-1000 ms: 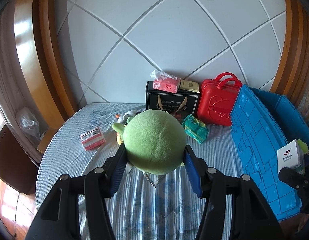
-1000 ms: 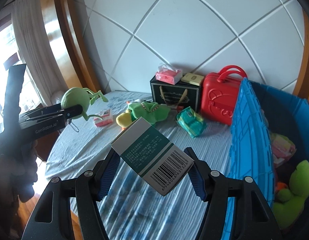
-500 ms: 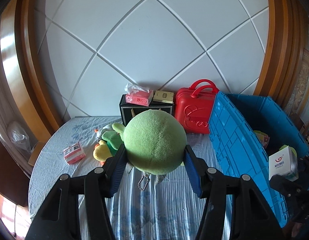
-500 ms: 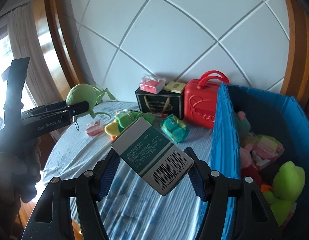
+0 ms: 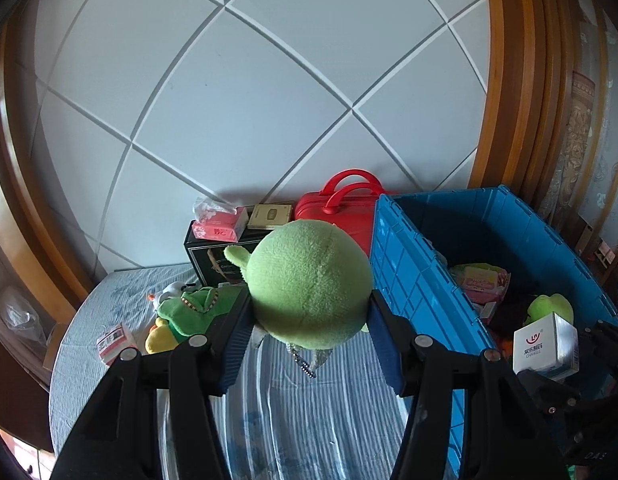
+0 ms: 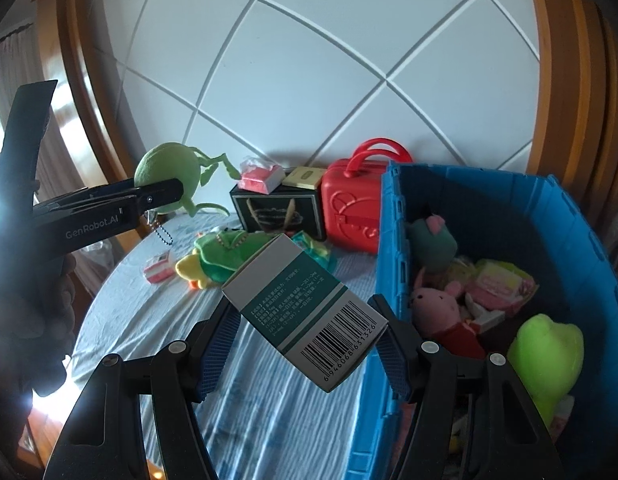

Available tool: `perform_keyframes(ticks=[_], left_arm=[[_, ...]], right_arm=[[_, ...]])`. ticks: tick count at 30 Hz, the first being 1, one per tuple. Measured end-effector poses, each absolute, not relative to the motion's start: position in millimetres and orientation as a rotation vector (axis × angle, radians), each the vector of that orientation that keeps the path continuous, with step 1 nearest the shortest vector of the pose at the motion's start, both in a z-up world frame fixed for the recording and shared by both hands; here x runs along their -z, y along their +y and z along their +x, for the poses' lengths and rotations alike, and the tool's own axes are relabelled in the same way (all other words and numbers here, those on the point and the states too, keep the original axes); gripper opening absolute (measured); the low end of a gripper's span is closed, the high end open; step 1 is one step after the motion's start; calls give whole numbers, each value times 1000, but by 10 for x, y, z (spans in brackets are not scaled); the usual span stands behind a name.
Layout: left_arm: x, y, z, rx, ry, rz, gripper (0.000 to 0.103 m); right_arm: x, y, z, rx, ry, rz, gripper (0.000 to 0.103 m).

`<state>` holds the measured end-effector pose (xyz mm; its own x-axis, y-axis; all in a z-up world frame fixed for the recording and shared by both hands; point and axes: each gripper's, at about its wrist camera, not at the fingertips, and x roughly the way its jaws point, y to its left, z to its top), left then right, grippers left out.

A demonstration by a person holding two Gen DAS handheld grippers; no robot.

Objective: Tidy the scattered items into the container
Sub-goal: 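Open both grippers over the blue crate, dropping the green plush and medicine box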

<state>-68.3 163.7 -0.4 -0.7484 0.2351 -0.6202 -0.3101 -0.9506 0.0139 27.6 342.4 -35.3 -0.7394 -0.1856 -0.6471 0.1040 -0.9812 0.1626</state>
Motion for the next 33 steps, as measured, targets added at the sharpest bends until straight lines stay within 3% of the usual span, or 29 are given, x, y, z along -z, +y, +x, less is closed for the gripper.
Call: perform_keyframes(ticks=[18,33], left_arm=[[-247,2929,-940,-2498,267,-864,55],[40,3986,-1034,-2337,395,-906,55]], right_arm=[[335,4474,423,2985,-349,1077,65],[593,5410,823,3140,-530,1202,65]])
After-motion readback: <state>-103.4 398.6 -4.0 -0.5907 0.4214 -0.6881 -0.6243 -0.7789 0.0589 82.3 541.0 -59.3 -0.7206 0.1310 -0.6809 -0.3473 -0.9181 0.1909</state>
